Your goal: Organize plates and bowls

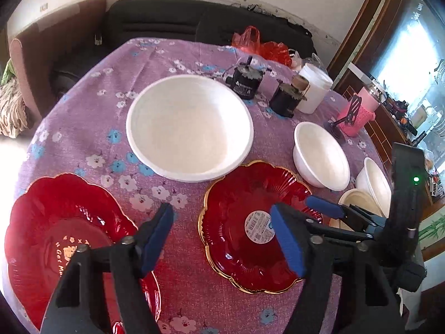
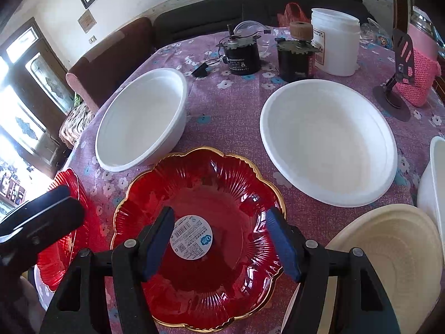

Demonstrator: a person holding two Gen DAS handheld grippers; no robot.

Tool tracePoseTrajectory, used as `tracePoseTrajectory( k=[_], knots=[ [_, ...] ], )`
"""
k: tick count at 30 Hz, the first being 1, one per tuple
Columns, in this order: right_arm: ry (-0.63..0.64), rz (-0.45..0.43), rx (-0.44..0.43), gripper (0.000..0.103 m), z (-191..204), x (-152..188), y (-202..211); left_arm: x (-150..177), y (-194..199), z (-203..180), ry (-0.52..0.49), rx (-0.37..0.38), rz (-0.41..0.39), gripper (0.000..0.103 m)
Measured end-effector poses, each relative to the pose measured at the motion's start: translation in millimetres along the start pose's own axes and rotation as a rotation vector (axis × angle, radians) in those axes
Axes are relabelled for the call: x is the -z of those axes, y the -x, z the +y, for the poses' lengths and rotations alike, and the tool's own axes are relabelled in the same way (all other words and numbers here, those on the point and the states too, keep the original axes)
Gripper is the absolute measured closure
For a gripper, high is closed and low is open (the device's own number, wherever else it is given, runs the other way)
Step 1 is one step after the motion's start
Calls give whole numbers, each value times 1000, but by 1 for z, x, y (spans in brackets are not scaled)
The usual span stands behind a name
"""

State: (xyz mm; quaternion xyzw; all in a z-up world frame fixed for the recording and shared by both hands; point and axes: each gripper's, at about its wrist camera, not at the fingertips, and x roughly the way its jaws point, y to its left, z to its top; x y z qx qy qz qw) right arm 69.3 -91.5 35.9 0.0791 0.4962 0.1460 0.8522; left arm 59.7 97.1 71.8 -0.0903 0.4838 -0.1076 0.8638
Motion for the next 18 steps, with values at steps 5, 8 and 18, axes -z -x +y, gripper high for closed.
tracePoseTrajectory(
  k=[5,8,18],
  knots=[
    [-17,-15,-41,30,-9,1,10,-1,-32,10,50,-5,110,57],
    [-24,-16,-50,30,-12,1,12,1,-42,12,55,-9,129,57],
    [-178,-38,-245,30,-47,-6,16,6,-47,1,9,-15,150,69]
  ],
)
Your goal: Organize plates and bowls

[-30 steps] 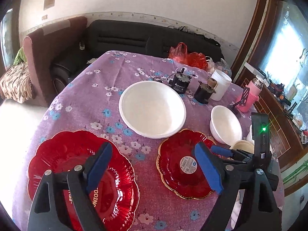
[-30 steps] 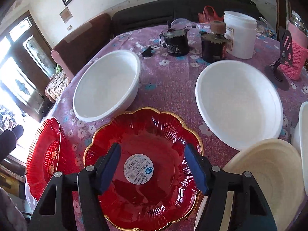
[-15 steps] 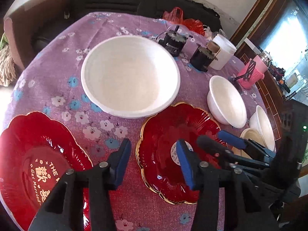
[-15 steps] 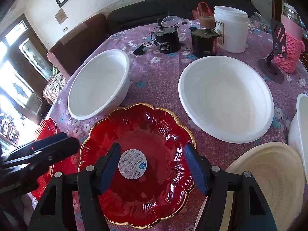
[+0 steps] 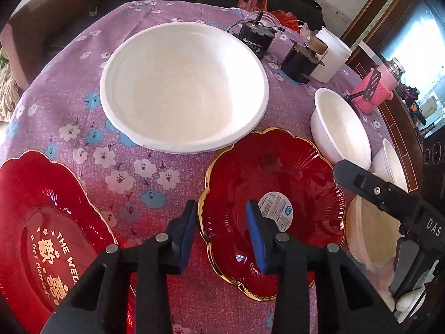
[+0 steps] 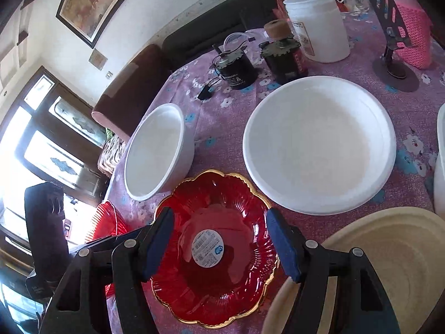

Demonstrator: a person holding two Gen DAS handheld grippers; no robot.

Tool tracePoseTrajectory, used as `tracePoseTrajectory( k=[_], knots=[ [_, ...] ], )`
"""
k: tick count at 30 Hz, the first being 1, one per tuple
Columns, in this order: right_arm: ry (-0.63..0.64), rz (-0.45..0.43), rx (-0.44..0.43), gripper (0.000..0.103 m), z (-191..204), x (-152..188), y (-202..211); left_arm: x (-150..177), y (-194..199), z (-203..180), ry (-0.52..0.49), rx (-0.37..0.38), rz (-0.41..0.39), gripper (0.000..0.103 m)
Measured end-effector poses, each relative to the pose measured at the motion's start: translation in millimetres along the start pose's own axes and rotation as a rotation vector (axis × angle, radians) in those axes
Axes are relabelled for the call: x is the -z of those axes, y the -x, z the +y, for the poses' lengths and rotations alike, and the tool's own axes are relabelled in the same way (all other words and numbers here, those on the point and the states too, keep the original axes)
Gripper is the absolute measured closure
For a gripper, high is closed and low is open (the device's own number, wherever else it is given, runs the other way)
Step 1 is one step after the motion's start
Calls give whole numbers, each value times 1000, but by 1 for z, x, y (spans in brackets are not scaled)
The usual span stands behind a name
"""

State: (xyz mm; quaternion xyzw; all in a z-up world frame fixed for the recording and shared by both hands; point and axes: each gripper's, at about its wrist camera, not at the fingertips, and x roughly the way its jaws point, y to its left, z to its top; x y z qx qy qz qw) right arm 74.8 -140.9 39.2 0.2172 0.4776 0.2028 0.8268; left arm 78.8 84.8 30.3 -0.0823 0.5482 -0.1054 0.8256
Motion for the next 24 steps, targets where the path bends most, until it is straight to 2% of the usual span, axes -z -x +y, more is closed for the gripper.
tracePoseTrajectory(
  k=[3,5,14,18,20,22,24],
  knots=[
    [4,-22,19,30,0,-1,4,1,1,0,1,-3,-2,69],
    [27,-20,77,30,4,-2,4,1,1,1,-5,-8,-5,69],
    [157,53,245,30,21,6,-25,1,-4,-7,-36,-36,0,70],
    [165,96,283,29,19,10,-38,5,-5,-6,-38,-46,3,78],
    [163,88,296,31,19,12,-39,6,-3,-2,-20,-47,-11,83],
    [152,83,301,47,17,11,-37,7,3,3,5,-49,-31,83],
    [134,76,288,57,14,11,-34,8,10,7,20,-44,-56,83]
  ],
)
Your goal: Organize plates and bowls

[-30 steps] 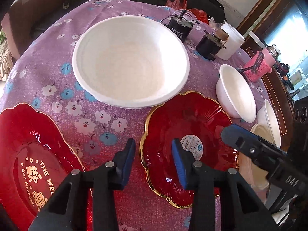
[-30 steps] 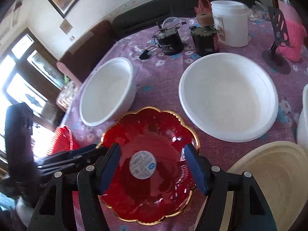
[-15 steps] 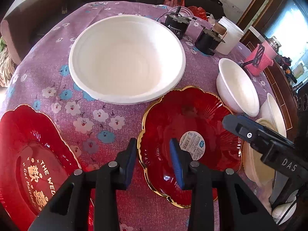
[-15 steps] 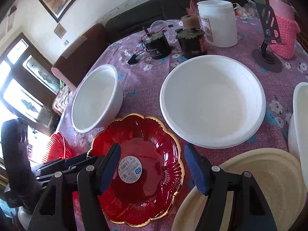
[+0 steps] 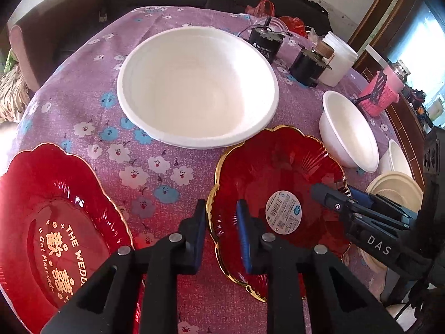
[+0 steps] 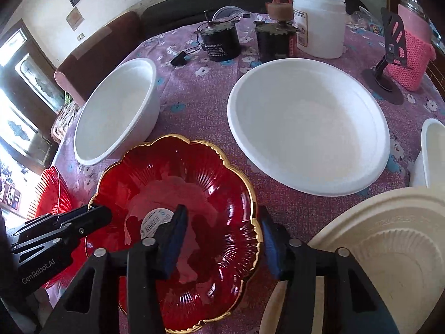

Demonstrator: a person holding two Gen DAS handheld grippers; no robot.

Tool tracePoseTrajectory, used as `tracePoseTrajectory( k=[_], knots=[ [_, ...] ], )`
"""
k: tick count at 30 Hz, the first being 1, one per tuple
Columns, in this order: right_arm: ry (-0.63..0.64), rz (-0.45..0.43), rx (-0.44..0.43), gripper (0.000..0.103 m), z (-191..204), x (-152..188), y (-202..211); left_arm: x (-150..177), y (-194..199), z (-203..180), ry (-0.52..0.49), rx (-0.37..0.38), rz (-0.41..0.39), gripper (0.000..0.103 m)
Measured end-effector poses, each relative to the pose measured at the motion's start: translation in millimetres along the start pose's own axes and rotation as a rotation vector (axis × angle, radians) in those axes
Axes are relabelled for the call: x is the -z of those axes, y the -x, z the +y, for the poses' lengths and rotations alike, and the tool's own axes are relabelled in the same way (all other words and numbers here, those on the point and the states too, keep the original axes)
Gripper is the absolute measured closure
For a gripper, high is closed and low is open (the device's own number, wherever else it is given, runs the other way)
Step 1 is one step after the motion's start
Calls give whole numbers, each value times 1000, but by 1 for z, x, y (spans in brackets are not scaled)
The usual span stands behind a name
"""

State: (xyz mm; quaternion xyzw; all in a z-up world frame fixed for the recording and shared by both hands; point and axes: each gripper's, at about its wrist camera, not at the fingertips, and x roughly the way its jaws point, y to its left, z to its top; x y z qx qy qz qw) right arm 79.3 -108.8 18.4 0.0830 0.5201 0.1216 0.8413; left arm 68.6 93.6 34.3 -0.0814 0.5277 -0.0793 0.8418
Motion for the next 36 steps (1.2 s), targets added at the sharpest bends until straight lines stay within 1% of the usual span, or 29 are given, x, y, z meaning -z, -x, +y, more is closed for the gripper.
tracePoseTrajectory(
  k=[1,3,6,9,12,18,22,26,31,36],
  knots=[
    [-3,-6,-4,60,0,0,2,0,4,1,9,4,-11,83],
    [-7,-22,-14,61,1,0,8,0,14,4,29,12,-38,83],
    [-19,-54,-51,63,3,1,19,0,26,7,46,21,-66,83],
    [-41,-83,-99,67,2,2,31,2,37,11,66,32,-86,83],
    [-74,-106,-155,66,2,5,43,3,46,13,77,37,-103,83],
    [-94,-154,-188,66,17,14,66,11,74,21,103,48,-150,83],
    [-77,-148,-196,66,39,18,74,17,100,36,126,43,-204,83],
    [-55,-139,-211,66,65,21,79,25,119,58,158,37,-240,83],
    [-6,-134,-211,66,103,27,82,37,133,91,215,38,-262,83],
    [41,-114,-204,66,140,32,75,49,140,126,270,31,-277,82]
  ],
)
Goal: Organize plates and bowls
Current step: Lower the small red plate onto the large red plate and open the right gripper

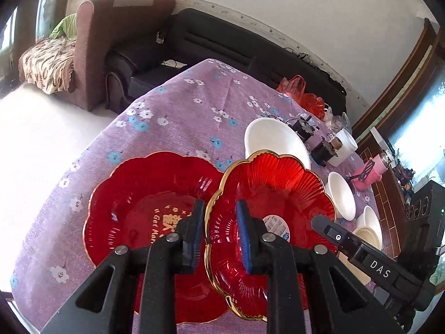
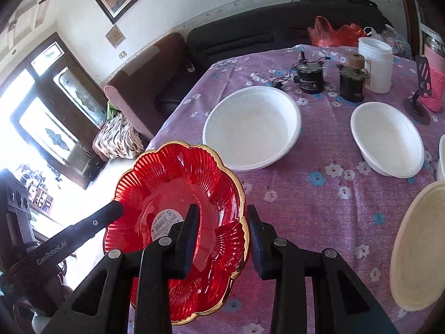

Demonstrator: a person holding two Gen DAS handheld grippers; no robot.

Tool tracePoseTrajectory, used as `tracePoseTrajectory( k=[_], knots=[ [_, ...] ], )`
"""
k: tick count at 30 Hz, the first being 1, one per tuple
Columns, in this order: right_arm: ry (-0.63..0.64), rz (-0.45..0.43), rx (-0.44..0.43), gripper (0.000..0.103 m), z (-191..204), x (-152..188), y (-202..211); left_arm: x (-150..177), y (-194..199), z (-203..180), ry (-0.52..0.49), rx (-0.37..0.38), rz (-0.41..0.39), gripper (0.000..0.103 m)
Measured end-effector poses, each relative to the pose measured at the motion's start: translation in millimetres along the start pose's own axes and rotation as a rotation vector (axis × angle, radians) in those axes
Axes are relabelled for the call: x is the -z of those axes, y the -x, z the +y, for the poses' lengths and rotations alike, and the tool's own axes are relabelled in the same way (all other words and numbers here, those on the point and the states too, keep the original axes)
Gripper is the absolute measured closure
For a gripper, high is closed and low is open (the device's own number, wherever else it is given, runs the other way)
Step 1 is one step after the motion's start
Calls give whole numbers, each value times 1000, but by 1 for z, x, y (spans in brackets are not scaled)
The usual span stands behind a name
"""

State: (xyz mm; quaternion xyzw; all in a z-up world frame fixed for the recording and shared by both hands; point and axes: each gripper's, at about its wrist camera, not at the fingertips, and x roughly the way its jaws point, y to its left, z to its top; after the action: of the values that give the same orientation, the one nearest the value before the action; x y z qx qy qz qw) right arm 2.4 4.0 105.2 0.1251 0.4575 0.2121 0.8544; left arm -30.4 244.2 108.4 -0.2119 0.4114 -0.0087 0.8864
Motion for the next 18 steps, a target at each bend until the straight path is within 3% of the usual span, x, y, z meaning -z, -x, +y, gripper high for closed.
tracePoseTrajectory(
  k=[10,18],
  knots=[
    [75,75,-17,66,54,12,-51,0,5,64,88,-53,-15,82],
    [81,136,-43,66,62,13,-91,2,-14,98,141,-71,27,82]
  ],
)
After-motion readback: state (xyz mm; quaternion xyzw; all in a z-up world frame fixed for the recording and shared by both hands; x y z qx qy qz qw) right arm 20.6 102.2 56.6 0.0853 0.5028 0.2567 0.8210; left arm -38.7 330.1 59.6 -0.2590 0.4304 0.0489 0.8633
